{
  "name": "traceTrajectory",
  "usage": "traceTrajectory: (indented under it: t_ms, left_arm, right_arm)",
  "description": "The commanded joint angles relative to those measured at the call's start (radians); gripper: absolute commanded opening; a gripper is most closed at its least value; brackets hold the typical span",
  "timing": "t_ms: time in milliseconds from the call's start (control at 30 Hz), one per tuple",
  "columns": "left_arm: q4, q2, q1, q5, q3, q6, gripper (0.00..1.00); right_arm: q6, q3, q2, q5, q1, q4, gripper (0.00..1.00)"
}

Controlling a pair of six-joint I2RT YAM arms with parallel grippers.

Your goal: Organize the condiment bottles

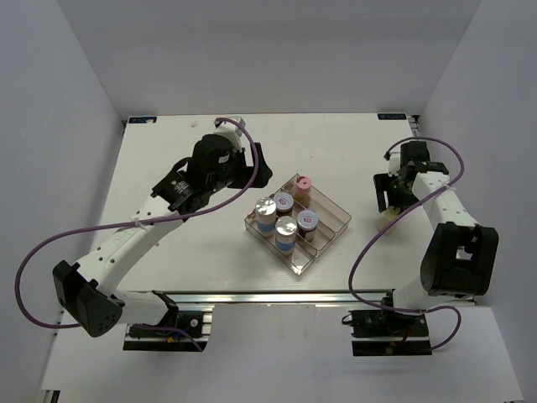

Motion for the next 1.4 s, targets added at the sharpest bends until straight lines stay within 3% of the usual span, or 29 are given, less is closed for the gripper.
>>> traceTrajectory:
  t_ms: [0,367,500,633,900,1133,1367]
  left_arm:
    - [0.000,-0.012,0.004,-0.002,0.042,0.012,0.97]
    - [0.001,-0.027,0.007,-0.008,0.024,0.010,0.97]
    - [0.004,-0.033,0.007,-0.009,0.018,0.009,0.97]
    - [-0.003,-0.036,0.010,-0.013,0.019,0.010,0.97]
    - [-0.011,-0.035,0.013,-0.013,0.028,0.012,0.97]
    - [-0.016,-0.032,0.015,-0.019,0.039,0.016,0.97]
    - [-0.036,-0.038,0.018,-0.037,0.050,0.017,0.97]
  right_arm:
    - [0.007,-0.010,-0.011,-0.021,-0.004,-0.018,0.77]
    - [0.005,0.001,-0.011,-0.016,-0.006,-0.053,0.55]
    - [0.007,0.025,-0.012,-0.031,-0.006,-0.065,0.23]
    - [-0.039,0.096,-0.044,-0.117,-0.006,-0.070,0.00]
    - [-0.110,0.269,-0.097,-0.330,-0.004,-0.019,0.00]
    - [-0.222,0.303,-0.069,-0.660,0.086,-0.103,0.00]
    - [-0.220,0.248,-0.040,-0.622,0.241,-0.059,0.00]
